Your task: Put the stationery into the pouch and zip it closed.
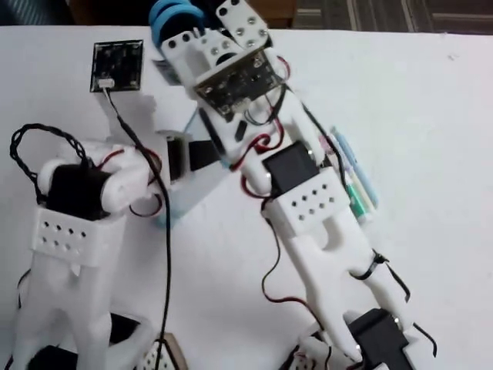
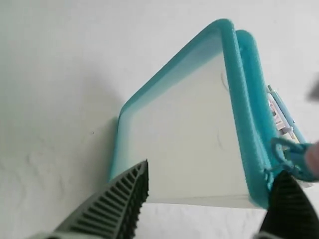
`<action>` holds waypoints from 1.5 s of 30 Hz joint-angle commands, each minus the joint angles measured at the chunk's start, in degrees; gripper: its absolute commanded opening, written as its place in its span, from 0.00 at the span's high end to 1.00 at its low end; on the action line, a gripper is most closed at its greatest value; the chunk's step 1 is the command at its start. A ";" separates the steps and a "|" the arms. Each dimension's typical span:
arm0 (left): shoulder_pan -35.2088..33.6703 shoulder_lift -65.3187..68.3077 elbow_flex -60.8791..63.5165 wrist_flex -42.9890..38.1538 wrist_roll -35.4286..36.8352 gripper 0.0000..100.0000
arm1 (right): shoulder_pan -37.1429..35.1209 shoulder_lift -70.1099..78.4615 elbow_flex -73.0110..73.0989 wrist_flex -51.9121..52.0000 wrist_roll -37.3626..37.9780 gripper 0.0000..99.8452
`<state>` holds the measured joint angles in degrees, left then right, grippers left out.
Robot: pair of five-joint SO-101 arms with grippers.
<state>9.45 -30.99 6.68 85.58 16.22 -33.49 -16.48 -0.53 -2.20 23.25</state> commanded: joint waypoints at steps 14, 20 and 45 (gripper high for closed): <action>0.48 0.66 2.29 0.53 -9.23 0.98 | 10.24 0.40 -2.64 -3.21 0.26 0.98; 0.13 0.57 -1.23 4.22 -11.25 0.98 | 12.26 5.14 -6.24 -3.21 0.26 0.98; -4.35 -2.33 -25.23 16.79 -20.84 0.98 | 26.77 29.14 -32.88 13.14 0.35 0.98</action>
<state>8.31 -31.78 -16.70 102.29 -3.38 -10.29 12.88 -31.12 10.55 22.99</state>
